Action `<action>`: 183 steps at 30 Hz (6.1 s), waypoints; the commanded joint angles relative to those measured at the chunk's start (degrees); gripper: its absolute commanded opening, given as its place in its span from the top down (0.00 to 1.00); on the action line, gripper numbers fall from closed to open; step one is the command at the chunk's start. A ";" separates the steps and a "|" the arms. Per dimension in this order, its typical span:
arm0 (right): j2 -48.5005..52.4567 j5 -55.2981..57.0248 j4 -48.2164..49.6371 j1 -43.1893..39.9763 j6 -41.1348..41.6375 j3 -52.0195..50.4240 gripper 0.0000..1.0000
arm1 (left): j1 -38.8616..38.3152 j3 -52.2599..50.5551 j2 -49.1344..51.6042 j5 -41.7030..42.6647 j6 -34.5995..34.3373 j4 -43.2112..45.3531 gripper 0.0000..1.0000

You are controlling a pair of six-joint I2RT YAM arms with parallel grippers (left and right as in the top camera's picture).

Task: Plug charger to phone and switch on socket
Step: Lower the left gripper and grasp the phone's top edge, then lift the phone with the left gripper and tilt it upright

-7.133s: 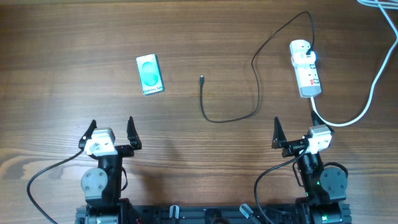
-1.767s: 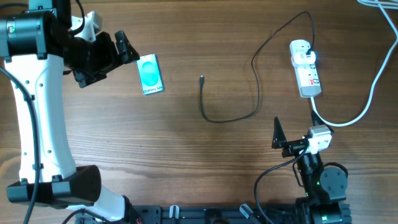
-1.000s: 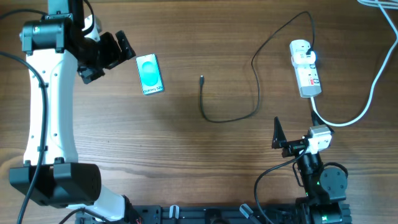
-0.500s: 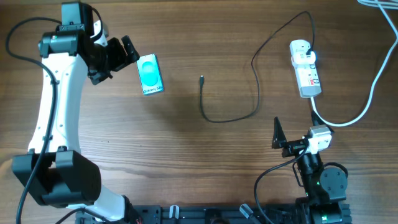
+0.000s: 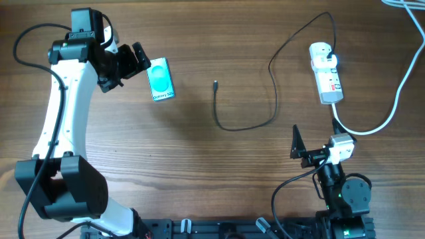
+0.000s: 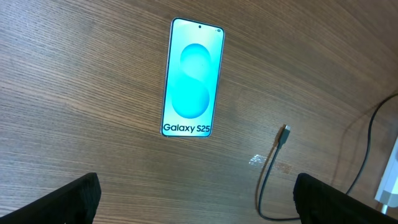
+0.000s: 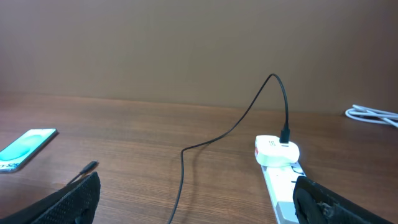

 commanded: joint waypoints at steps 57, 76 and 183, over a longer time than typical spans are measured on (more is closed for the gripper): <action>-0.52 0.35 0.13 0.33 -0.11 -0.07 0.00 | -10.95 -5.27 15.69 -11.93 -2.01 13.49 0.00; -0.52 0.35 0.13 0.33 -0.11 -0.07 0.00 | -10.95 -5.27 20.90 -15.96 -1.99 15.80 0.00; -0.52 0.35 0.09 0.33 -0.11 -0.07 0.00 | -11.08 -7.93 23.08 -12.61 -1.75 5.11 0.00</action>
